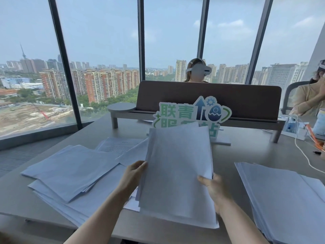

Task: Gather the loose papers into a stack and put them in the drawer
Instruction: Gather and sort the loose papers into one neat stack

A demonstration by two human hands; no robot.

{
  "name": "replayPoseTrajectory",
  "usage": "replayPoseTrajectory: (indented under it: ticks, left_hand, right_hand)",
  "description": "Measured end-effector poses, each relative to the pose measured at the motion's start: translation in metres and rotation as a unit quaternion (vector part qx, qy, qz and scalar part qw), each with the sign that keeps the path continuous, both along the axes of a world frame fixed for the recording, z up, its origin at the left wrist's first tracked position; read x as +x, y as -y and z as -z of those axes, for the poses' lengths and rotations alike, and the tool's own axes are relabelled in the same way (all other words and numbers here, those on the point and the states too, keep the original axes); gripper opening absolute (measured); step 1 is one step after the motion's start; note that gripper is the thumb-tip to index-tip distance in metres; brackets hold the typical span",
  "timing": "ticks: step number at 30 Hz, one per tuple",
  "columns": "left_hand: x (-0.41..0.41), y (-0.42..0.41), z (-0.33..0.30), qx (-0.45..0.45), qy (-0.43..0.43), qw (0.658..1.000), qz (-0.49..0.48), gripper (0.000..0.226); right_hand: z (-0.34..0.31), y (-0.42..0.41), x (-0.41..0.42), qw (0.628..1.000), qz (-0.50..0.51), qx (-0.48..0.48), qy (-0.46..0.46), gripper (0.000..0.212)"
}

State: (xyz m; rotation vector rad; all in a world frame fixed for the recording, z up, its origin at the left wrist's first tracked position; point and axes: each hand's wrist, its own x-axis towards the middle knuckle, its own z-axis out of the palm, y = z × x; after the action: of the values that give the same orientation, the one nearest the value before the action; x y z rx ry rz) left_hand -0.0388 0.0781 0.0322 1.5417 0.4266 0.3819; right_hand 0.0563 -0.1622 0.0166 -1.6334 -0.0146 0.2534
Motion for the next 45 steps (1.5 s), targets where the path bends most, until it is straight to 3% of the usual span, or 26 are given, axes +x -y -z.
replayPoseTrajectory:
  ticks: [2,5,9,12,15,22,27,30,35,38,45]
  left_hand:
    - [0.01,-0.009,0.007,0.107,-0.037,0.993,-0.043,0.01]
    - [0.023,-0.017,0.018,0.319,-0.153,0.934,-0.052,0.038]
    - [0.041,-0.008,0.02,0.432,-0.23,0.871,0.034,0.076]
    - [0.055,-0.002,0.021,0.471,-0.274,0.836,0.071,0.089]
    - [0.065,-0.001,0.022,0.505,-0.292,0.81,0.068,0.08]
    - [0.078,-0.005,0.02,0.557,-0.297,0.772,0.07,0.037]
    - [0.082,-0.003,0.017,0.589,-0.302,0.747,0.063,0.035]
    - [0.079,-0.005,0.014,0.602,-0.291,0.744,0.021,0.022]
    - [0.068,-0.011,0.001,0.587,-0.217,0.776,-0.075,0.017]
    - [0.063,0.005,-0.008,0.588,-0.147,0.788,-0.108,0.029]
    - [0.05,0.064,-0.01,0.611,0.017,0.791,-0.044,0.018]
  right_hand:
    - [-0.002,0.008,0.004,1.0,0.017,-0.01,0.006,0.014]
    - [-0.004,0.02,0.011,0.998,0.042,-0.037,0.026,0.015]
    - [-0.001,0.034,0.021,0.995,0.051,-0.084,0.029,0.01]
    - [-0.001,0.042,0.027,0.991,0.057,-0.118,0.024,0.016]
    - [-0.002,0.048,0.03,0.989,0.067,-0.133,0.021,0.017]
    - [-0.001,0.051,0.028,0.987,0.073,-0.14,0.017,0.019]
    - [-0.002,0.051,0.022,0.988,0.066,-0.14,0.01,0.019]
    - [0.003,0.051,0.022,0.988,0.069,-0.136,-0.002,0.02]
    - [0.006,0.05,0.02,0.991,0.074,-0.105,-0.02,0.023]
    - [0.008,0.048,0.019,0.994,0.077,-0.075,-0.036,0.025]
    - [0.006,0.041,0.013,0.993,0.089,-0.035,-0.064,0.024]
